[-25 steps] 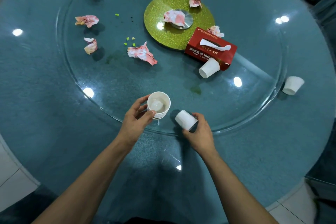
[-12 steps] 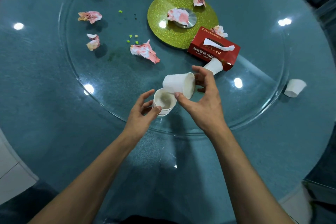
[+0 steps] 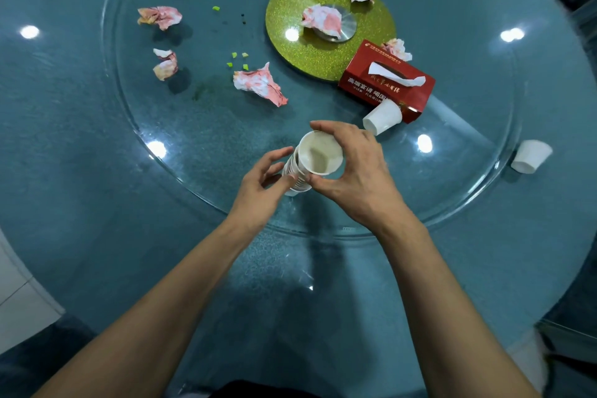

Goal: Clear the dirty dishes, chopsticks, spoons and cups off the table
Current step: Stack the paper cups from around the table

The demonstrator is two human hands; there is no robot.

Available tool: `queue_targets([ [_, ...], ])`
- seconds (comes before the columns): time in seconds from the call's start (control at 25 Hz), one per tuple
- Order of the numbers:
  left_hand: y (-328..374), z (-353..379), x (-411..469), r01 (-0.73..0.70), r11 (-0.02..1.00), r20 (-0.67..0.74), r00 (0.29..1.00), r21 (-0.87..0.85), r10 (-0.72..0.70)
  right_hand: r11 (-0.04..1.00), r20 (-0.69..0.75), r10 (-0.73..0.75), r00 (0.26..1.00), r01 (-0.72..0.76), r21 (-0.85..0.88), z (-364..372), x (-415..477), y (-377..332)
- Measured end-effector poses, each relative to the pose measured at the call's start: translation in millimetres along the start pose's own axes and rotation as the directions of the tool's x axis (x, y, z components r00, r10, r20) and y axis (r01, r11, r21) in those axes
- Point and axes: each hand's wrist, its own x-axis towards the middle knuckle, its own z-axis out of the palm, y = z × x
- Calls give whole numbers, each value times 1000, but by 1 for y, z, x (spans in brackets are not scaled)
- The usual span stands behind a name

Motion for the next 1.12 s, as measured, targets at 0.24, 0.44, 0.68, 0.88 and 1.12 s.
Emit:
queue_targets([
  [0.24, 2, -1, 1, 13, 999, -9, 1000, -34, -13, 996, 15, 54, 998, -55, 74, 4, -3, 9],
  [0.44, 6, -3, 1, 36, 998, -42, 998, -47, -38, 970, -41, 147, 988, -136, 201, 9, -3, 24],
  [0.68, 7, -8, 0, 54, 997, -30, 998, -62, -56, 919, -176, 372, 911, -335, 208, 6, 15, 79],
  [0.88, 3, -9, 3, 76, 994, 9, 997, -82, -76, 813, -287, 582, 761, -536, 227, 2, 50, 125],
  [1.12, 6, 3, 11, 78, 990, -16, 997, -119, -81, 643, -299, 763, 574, -722, 256, 0, 88, 151],
])
